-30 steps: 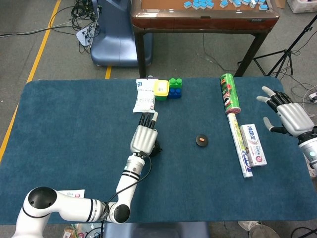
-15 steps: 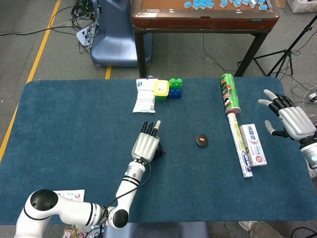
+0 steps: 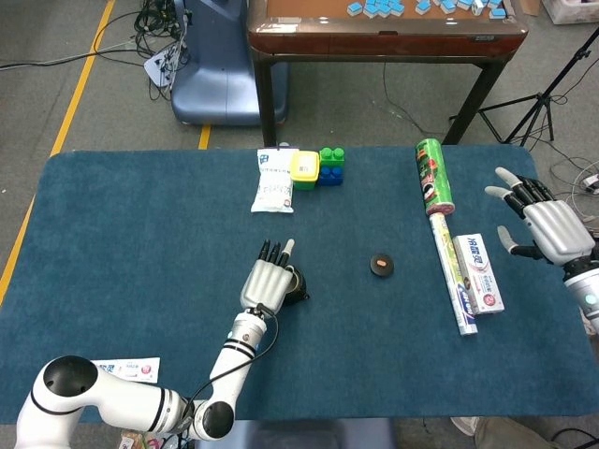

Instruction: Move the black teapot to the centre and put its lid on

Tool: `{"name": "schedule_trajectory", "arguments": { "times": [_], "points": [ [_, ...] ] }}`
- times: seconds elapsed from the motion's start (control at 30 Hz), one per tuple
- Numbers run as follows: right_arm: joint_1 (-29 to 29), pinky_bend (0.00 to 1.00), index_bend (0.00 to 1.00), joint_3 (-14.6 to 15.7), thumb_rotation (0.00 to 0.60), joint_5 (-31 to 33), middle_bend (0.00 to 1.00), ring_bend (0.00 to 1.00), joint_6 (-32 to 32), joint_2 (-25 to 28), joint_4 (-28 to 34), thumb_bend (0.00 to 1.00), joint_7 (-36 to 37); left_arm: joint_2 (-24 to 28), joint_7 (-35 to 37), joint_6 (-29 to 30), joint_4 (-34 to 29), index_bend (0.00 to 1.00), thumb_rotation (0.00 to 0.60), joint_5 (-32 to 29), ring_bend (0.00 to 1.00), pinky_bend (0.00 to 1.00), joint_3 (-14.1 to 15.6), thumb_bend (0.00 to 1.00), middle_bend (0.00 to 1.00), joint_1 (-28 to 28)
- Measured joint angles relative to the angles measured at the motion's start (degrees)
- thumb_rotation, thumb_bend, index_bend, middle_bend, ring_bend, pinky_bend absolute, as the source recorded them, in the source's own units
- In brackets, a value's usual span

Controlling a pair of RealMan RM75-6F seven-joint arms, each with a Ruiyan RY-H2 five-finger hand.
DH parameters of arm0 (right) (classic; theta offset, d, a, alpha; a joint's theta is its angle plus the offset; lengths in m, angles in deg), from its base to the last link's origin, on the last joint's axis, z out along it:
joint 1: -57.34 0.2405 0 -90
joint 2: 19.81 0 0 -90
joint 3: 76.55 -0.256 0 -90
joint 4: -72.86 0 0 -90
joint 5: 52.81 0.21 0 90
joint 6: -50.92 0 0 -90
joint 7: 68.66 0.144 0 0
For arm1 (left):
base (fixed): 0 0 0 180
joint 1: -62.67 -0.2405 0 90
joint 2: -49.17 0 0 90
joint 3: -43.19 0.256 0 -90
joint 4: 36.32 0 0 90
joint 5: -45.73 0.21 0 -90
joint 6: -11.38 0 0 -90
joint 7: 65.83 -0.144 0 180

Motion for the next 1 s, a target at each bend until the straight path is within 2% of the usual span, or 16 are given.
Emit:
{"name": "schedule_trajectory", "arguments": {
  "times": [0.33,1.0],
  "points": [
    [-0.26,0.0,0.16,-0.01,0.6,-0.01,0.0,0.0,-0.24,0.71,1.64,0.52,-1.21,0.62,2.72,-0.12,-0.45,0.32,0.6,-0.1,0.0,0.0,1.92,0.44,0.0,-1.51],
    [-2.07,0.0,0.16,-0.75,0.6,2.07,0.0,0.0,-1.43,4.08,10.58,0.52,-9.29,3.51,8.75,0.72,-4.62,0.26,0.6,3.91,0.0,0.0,6.12,0.44,0.0,-6.26]
  ]
}}
